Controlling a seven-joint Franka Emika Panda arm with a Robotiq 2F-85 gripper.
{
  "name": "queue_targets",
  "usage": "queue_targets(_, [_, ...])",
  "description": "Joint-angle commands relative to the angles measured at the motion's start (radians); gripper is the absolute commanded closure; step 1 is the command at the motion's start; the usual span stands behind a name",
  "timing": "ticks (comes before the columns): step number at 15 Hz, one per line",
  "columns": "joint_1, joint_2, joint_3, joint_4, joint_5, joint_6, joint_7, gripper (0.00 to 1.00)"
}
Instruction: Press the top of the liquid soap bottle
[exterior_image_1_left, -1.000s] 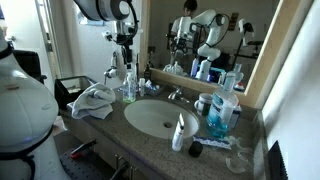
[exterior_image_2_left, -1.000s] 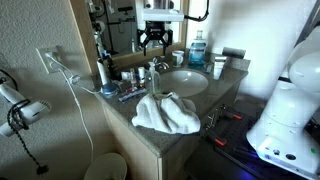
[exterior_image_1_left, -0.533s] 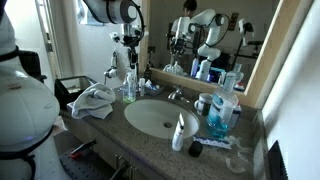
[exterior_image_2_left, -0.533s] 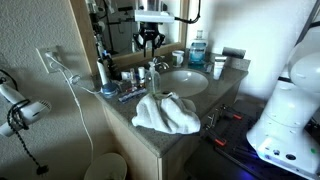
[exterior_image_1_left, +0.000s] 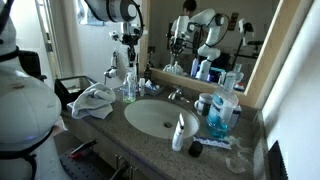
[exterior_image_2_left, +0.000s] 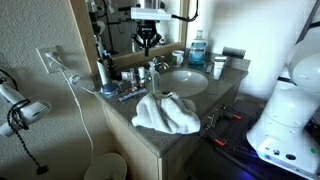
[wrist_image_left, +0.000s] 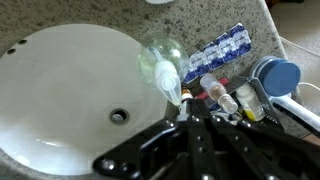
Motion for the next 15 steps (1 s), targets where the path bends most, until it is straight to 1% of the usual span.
queue_targets(1, [0.021, -0.005, -0.013, 0.013, -0.019, -0.054, 0.048, 0.94])
queue_targets(5, [0.022, -0.012, -0.016, 0.000, -0.016, -0.077, 0.056, 0.96])
queue_targets(15, [0.029, -0.009, -0.015, -0.025, -0.015, -0.073, 0.054, 0.95])
